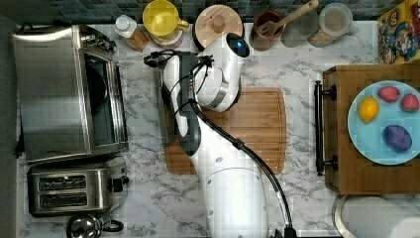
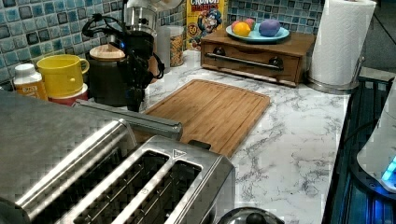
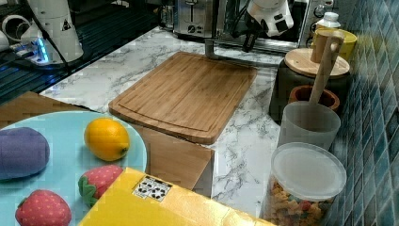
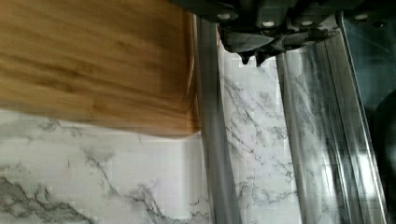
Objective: Close the oven.
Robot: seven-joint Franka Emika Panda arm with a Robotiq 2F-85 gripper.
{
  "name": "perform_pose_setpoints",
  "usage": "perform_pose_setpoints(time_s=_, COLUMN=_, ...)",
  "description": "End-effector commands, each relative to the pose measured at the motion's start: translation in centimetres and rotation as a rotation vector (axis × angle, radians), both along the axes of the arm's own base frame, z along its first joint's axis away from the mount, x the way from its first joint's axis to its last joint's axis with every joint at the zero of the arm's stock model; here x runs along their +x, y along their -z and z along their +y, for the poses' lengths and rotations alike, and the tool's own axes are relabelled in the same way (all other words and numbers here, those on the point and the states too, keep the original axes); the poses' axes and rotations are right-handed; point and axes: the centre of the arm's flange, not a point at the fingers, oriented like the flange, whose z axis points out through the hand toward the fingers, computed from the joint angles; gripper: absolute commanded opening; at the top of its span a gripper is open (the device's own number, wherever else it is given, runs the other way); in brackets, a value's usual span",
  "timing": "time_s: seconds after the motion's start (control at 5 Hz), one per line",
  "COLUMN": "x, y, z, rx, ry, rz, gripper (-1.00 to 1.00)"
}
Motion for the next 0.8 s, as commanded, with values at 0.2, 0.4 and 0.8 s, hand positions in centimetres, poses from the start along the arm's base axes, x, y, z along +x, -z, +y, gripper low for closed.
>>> perform_pose_setpoints(time_s=0.2, x=-5.9, y=-16.2, z=21.3, rx=0.079, ry=-0.334, rz=-0.16, gripper=-1.0)
perform_pose_setpoints(time_s=0.4, x=-7.1, y=-18.9, z=23.6, rx=0.005, ry=-0.37, rz=-0.272, gripper=-1.0)
perform_pose_setpoints(time_s=0.8, x=-8.2, y=-24.3, z=27.6, rx=-0.444, ry=-0.271, rz=-0.528, gripper=-1.0)
